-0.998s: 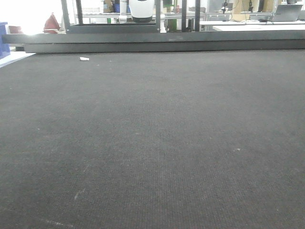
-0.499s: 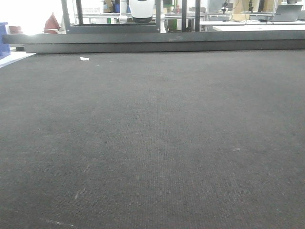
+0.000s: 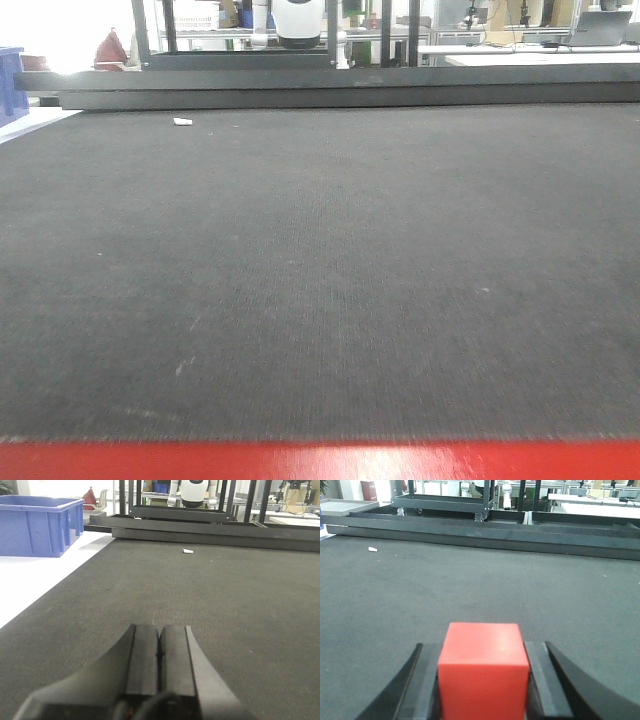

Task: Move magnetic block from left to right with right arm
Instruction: 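Hold the red cube in the right gripper while the base backs away, then drive the base past the red table toward the office chair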

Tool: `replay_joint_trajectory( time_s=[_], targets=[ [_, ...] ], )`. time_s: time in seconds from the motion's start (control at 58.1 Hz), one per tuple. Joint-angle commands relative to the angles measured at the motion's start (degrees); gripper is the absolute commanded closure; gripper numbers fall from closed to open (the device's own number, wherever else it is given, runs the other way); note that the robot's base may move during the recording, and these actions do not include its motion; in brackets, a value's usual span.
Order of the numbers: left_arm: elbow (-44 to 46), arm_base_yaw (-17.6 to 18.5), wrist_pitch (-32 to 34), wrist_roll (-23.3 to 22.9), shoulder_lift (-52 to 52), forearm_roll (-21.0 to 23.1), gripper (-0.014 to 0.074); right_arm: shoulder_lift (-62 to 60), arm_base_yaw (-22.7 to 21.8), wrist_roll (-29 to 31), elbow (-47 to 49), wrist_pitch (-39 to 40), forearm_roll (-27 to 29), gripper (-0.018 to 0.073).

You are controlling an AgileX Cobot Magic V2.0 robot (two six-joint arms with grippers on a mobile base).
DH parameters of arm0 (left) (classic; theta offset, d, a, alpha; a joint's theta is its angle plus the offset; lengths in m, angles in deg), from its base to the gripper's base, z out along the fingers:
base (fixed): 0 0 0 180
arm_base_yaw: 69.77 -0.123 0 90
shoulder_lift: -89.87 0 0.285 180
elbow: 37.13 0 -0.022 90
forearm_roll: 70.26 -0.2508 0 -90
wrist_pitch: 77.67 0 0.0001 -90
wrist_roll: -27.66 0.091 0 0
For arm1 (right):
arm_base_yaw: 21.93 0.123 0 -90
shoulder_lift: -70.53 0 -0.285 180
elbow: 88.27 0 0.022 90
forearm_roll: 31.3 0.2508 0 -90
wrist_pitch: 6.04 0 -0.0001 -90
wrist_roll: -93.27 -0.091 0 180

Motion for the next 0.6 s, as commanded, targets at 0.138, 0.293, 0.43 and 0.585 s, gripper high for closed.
replay_joint_trajectory(
  time_s=[0.138,0.293,0.43,0.585],
  targets=[
    [-0.39,0.20,4.48,-0.41,-0.71,0.15,0.0722,0.41,-0.23,0.58,1.66,4.95,-0.36,0.0218],
    [-0.39,0.20,4.48,-0.41,-0.71,0.15,0.0722,0.41,-0.23,0.58,1.66,4.95,-0.36,0.0218],
    [-0.39,0.20,4.48,-0.41,-0.71,0.15,0.0722,0.41,-0.23,0.58,1.66,4.95,-0.36,0.0218],
    [-0.39,0.20,4.48,-0.41,-0.71,0.15,0.0722,0.41,-0.23,0.58,1.66,4.95,-0.36,0.0218]
  ],
)
